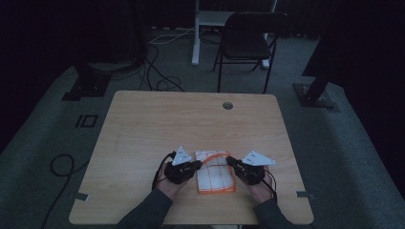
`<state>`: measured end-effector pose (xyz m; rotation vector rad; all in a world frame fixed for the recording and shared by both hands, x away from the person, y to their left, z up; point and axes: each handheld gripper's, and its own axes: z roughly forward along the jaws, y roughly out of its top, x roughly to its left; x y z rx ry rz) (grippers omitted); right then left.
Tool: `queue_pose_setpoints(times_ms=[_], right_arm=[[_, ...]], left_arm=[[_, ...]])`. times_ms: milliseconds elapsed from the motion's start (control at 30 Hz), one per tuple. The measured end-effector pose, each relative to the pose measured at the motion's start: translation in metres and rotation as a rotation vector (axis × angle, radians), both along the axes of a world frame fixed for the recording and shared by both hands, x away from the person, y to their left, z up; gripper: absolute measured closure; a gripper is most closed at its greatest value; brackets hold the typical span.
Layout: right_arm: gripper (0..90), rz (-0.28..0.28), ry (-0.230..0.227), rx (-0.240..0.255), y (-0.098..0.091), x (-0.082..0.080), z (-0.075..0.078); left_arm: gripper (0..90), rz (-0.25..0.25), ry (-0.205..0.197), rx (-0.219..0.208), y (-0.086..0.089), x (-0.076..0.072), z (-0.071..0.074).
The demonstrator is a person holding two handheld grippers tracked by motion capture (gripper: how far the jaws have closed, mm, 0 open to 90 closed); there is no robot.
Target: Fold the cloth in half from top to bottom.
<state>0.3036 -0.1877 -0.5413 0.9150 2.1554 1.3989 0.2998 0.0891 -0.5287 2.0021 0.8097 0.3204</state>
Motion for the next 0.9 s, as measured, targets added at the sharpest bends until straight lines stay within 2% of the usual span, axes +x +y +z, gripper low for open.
queue_pose_setpoints(times_ms=[467,900], right_arm=[[86.1,0.001,0.0,0.007,-0.008,-0.011,-0.002],[86.0,0.002,0.009,0.009,-0.01,-0.018,-0.006]], left_arm=[[87.4,-0.036,-0.009,-0.005,-0.005,-0.012,0.003],[87.4,-0.042,-0.001,-0.012,-0.006,-0.017,-0.001]])
